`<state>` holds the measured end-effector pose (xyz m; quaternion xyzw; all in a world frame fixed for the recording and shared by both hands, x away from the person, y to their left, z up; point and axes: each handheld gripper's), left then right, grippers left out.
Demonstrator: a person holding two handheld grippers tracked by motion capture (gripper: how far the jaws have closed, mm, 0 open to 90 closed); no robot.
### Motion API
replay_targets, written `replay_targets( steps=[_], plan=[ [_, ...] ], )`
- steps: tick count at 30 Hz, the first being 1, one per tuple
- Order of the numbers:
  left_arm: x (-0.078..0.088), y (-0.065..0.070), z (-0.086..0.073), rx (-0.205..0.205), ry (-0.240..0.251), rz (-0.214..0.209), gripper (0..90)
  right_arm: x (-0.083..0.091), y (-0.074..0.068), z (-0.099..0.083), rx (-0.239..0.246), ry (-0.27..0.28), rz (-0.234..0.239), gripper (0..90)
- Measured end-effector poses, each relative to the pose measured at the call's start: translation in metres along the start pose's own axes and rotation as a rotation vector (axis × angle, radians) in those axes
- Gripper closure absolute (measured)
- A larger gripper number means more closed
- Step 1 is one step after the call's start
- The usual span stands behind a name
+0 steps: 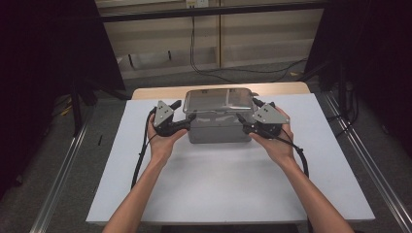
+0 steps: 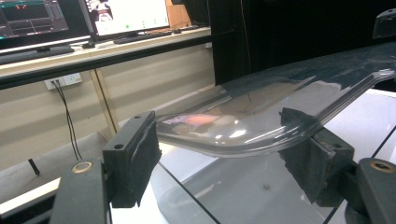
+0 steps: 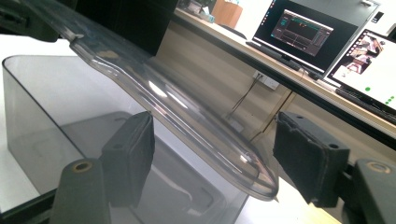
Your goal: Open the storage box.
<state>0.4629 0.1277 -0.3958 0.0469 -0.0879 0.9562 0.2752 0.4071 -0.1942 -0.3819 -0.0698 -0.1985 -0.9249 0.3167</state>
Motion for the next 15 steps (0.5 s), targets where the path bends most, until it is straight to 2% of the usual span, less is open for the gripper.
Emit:
replay_targets(
  steps=[3, 7, 11, 15],
  plan=[
    [-0.001, 0.000, 0.002, -0.003, 0.004, -0.001, 29.9, 0.000, 0.002, -0.001, -0.009, 0.007, 0.004, 30.6],
    [-0.001, 0.000, 0.003, 0.008, 0.007, 0.003, 30.1, -0.001, 0.007, -0.003, -0.048, 0.020, 0.017, 32.6],
    [-0.002, 0.000, 0.005, 0.005, 0.013, 0.001, 30.0, -0.001, 0.013, -0.007, -0.092, 0.018, 0.009, 35.8],
    [-0.002, -0.001, 0.007, 0.002, 0.011, 0.001, 30.4, -0.001, 0.015, -0.006, -0.085, 0.027, 0.011, 40.9]
  ],
)
Point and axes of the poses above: each handheld gripper's, and its own axes: x roughly backward along the jaws, z roughly out of its top, y roughly to its right, and after that the axes turned 11 degrees about z, right-handed
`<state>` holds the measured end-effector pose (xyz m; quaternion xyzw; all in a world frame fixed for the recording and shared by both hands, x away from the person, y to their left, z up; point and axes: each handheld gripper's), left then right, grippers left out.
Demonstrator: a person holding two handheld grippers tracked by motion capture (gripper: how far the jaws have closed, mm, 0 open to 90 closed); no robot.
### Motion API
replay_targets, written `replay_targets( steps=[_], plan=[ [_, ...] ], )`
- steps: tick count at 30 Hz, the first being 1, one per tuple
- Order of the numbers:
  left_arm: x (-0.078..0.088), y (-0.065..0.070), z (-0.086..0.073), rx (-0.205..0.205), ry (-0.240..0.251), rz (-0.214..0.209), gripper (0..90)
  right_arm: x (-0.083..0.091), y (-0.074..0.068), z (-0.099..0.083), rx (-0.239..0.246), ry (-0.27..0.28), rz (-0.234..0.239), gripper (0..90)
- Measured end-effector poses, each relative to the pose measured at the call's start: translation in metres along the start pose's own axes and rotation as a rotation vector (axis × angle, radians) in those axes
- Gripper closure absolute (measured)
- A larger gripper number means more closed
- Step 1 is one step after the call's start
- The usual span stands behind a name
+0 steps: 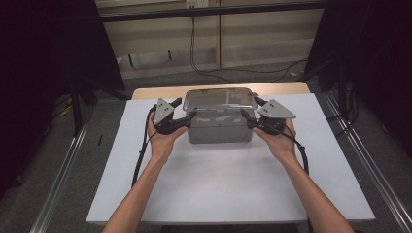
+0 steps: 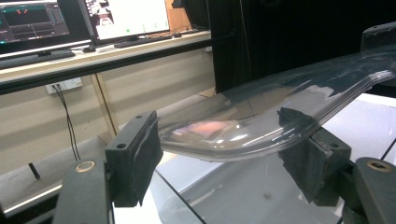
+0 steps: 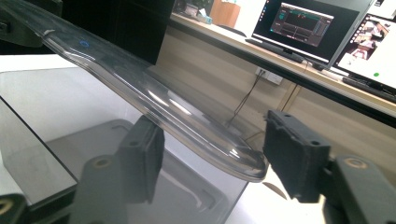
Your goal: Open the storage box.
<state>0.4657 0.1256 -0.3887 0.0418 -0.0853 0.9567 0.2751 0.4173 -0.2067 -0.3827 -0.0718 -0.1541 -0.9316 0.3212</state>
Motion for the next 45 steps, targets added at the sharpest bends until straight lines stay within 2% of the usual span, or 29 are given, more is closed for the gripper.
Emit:
replay_targets(
  steps=[6, 12, 19, 23, 27, 29, 41, 45],
  plan=[
    [-0.002, -0.001, 0.003, 0.012, 0.008, -0.007, 30.4, 0.000, 0.003, 0.001, -0.001, 0.014, 0.001, 43.8],
    [-0.004, -0.002, 0.005, 0.003, 0.007, -0.008, 30.6, -0.002, 0.007, -0.001, -0.022, 0.027, 0.000, 44.6],
    [-0.006, -0.002, 0.006, 0.060, 0.008, -0.030, 33.1, -0.004, 0.010, -0.002, -0.033, 0.058, 0.001, 46.2],
    [-0.008, -0.001, 0.008, 0.047, 0.007, -0.022, 33.9, -0.007, 0.012, 0.002, -0.036, 0.057, 0.015, 45.8],
    [-0.009, -0.002, 0.013, 0.038, 0.014, -0.030, 35.9, -0.008, 0.014, 0.004, -0.041, 0.062, 0.024, 46.4],
    [-0.009, -0.003, 0.014, 0.022, 0.018, -0.035, 37.8, -0.008, 0.015, 0.004, -0.047, 0.069, 0.023, 46.9],
    [-0.014, -0.007, 0.016, 0.020, 0.023, -0.044, 43.8, -0.009, 0.022, 0.003, -0.077, 0.100, 0.028, 50.7],
    [-0.016, -0.006, 0.020, -0.008, 0.016, -0.034, 44.8, -0.010, 0.023, 0.003, -0.075, 0.108, 0.028, 50.9]
  ],
)
Point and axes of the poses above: each handheld gripper's, and its own axes: x roughly backward along the jaws, z roughly out of its top, y roughly to its right, and after that the axes turned 11 degrees about z, right-handed
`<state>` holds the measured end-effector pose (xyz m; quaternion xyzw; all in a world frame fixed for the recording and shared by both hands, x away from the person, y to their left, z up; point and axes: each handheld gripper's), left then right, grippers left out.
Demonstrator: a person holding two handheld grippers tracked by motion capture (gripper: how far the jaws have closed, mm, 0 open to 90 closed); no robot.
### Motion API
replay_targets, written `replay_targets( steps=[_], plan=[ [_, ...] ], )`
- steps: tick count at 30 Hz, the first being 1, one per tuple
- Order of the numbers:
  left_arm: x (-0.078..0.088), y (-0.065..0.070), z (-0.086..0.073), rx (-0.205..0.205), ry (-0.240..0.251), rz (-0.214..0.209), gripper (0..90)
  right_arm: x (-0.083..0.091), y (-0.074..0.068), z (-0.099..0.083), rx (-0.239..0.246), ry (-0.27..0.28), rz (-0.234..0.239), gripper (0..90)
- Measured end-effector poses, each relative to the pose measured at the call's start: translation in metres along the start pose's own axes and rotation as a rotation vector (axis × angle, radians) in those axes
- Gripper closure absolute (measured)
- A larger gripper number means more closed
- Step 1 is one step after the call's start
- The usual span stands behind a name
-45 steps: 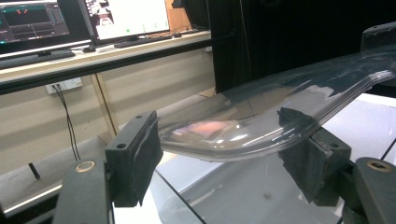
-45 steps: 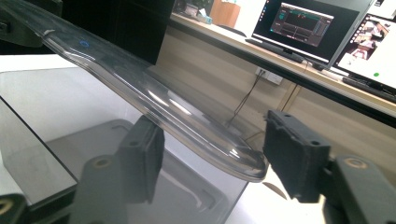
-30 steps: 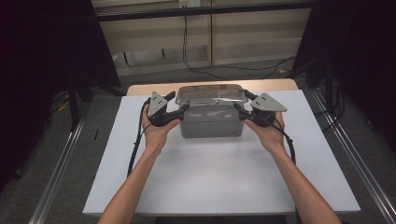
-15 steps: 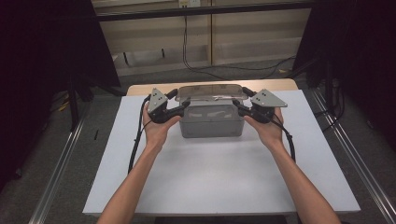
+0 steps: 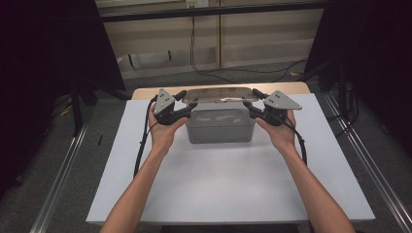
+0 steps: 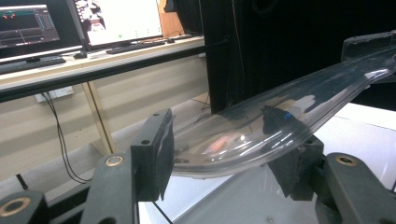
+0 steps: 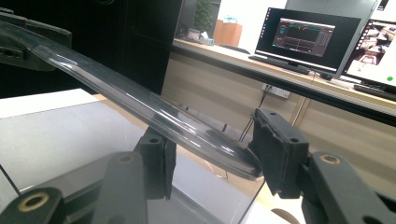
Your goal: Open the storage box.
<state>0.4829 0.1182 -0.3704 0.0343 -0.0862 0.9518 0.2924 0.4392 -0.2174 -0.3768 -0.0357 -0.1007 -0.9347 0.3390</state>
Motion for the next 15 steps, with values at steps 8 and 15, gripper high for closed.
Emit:
replay_targets(
  steps=[8, 15],
  plan=[
    [-0.0014, -0.0019, 0.0025, -0.010, 0.008, -0.001, 48.0, -0.0035, 0.0032, 0.0072, 0.011, -0.014, -0.001, 51.3],
    [-0.0024, -0.0025, 0.0028, -0.029, 0.012, 0.010, 50.6, -0.0043, 0.0061, 0.0055, 0.001, -0.008, -0.002, 52.9]
  ],
)
Point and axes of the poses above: each handheld gripper's, and its own axes: x roughly backward along the jaws, z roughly out of its top, y roughly to its right, and after that the axes turned 11 degrees about z, right-handed
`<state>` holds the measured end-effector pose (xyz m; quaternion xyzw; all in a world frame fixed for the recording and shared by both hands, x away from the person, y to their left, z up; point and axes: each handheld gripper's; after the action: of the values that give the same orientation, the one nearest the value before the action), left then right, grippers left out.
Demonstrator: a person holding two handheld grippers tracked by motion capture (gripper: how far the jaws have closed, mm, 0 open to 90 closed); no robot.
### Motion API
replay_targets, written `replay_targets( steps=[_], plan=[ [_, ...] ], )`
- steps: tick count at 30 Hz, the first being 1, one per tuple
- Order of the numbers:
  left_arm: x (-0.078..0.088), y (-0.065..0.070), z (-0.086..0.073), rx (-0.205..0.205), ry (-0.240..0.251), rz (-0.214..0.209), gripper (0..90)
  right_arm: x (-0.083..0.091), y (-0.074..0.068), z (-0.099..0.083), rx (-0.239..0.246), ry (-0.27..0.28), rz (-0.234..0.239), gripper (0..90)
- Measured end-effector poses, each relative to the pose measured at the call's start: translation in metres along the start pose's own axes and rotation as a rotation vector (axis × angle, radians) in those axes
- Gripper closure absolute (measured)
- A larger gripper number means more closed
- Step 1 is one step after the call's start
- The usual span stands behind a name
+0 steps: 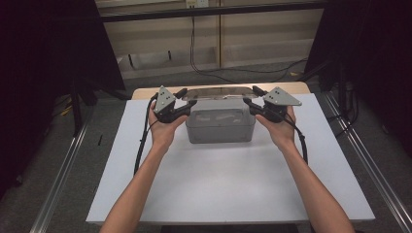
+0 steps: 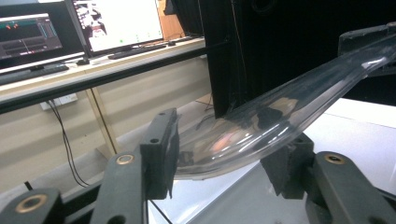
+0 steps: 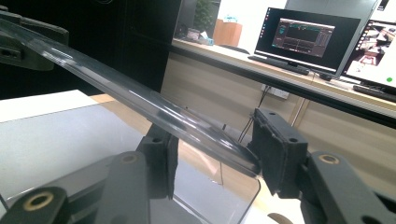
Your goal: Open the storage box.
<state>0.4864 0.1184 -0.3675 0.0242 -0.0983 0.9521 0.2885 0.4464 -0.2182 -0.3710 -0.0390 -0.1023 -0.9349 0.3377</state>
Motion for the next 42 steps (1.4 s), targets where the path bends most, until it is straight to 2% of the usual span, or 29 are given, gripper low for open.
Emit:
replay_targets(
  steps=[2, 11, 12, 19, 23, 28, 30, 36, 42],
  plan=[
    [-0.001, 0.000, 0.000, 0.005, 0.003, 0.007, 50.5, -0.001, 0.001, 0.000, 0.013, -0.006, -0.005, 53.8],
    [-0.004, -0.006, 0.003, 0.004, -0.003, 0.016, 53.7, -0.003, 0.009, 0.003, -0.005, 0.005, 0.003, 55.6],
    [-0.005, -0.007, 0.003, 0.014, 0.001, 0.015, 54.0, -0.004, 0.010, 0.003, -0.002, 0.002, 0.002, 55.4],
    [-0.007, -0.009, 0.005, 0.017, 0.005, 0.019, 55.0, -0.006, 0.015, 0.002, -0.008, 0.001, -0.025, 46.1],
    [-0.010, -0.011, 0.007, 0.013, 0.004, 0.024, 56.0, -0.007, 0.020, -0.003, -0.012, -0.012, -0.033, 47.9],
    [-0.013, -0.012, 0.011, 0.013, 0.002, 0.032, 57.6, -0.010, 0.023, -0.007, -0.006, -0.017, -0.020, 53.5],
    [-0.014, -0.013, 0.012, 0.011, 0.005, 0.031, 58.0, -0.013, 0.026, -0.009, -0.024, -0.018, -0.013, 52.8],
    [-0.016, -0.016, 0.013, 0.007, 0.007, 0.027, 58.7, -0.020, 0.029, -0.004, -0.003, -0.014, -0.012, 55.0],
    [-0.020, -0.018, 0.013, 0.013, 0.005, 0.036, 59.7, -0.025, 0.035, -0.007, -0.006, -0.041, -0.022, 53.4]
  ],
)
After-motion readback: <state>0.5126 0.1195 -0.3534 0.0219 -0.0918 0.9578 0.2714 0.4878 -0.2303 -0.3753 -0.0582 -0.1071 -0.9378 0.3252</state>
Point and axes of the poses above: each handheld gripper's, and its own axes: x roughly backward along the jaws, z roughly out of its top, y roughly to its right, and after that the axes turned 11 degrees about z, right-handed
